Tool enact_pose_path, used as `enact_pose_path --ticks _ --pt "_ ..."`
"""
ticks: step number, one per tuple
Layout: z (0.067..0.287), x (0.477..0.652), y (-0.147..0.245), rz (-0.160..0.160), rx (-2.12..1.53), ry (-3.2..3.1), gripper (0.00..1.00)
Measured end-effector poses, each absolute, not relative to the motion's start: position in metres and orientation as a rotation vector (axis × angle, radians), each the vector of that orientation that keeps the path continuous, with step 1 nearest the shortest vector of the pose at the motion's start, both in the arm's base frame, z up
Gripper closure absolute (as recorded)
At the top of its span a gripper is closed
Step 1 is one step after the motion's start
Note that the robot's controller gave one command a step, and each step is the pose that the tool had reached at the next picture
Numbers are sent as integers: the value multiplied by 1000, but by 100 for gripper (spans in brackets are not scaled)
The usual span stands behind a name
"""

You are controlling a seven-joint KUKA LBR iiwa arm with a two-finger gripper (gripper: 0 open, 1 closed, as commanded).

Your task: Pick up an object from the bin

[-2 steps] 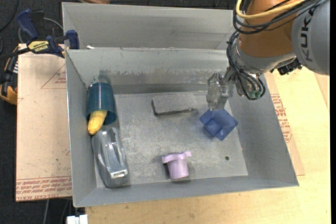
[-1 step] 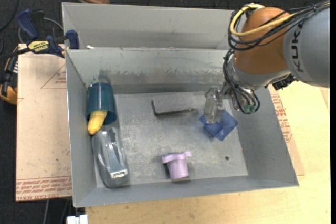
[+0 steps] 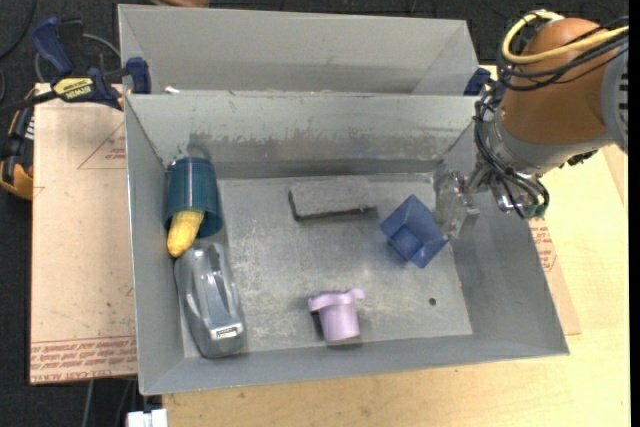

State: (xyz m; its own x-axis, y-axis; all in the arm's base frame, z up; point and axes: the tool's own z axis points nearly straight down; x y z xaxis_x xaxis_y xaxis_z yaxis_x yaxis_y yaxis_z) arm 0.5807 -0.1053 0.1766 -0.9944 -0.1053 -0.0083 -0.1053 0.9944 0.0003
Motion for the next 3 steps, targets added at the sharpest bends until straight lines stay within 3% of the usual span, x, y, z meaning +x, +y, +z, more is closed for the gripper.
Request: enact_pose_path --ticks 1,2,3 --pt "180 587 -118 2 -148 3130 100" --pt "170 624 -98 -1 -104 3121 100" --pt "109 619 -66 5 -266 3124 100"
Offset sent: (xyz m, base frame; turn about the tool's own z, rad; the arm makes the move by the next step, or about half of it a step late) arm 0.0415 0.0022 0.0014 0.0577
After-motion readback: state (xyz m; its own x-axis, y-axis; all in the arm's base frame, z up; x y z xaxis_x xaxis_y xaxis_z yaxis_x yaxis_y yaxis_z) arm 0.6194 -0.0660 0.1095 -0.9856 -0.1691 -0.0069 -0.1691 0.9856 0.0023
